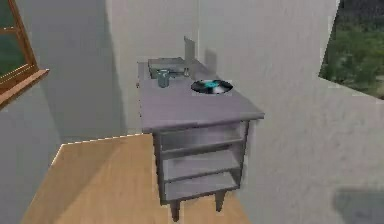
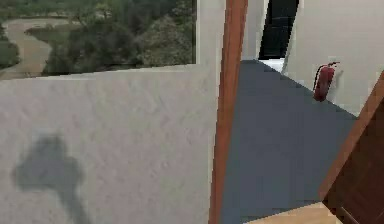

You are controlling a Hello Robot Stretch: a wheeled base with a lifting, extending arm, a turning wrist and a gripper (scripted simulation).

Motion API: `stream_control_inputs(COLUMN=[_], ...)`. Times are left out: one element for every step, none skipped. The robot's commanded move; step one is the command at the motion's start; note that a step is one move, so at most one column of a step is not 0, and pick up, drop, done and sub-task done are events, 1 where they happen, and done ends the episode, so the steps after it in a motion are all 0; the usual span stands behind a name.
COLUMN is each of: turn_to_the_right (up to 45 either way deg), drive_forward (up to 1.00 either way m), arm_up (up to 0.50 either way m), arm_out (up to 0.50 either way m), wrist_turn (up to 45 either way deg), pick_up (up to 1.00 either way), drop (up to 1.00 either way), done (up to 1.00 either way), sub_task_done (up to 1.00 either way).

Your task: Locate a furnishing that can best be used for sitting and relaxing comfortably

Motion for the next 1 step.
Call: stream_control_inputs(turn_to_the_right=[-45.0], drive_forward=[0.0], arm_up=[0.0], arm_out=[0.0], wrist_turn=[0.0], pick_up=[0.0], drop=[0.0], done=[0.0], sub_task_done=[0.0])
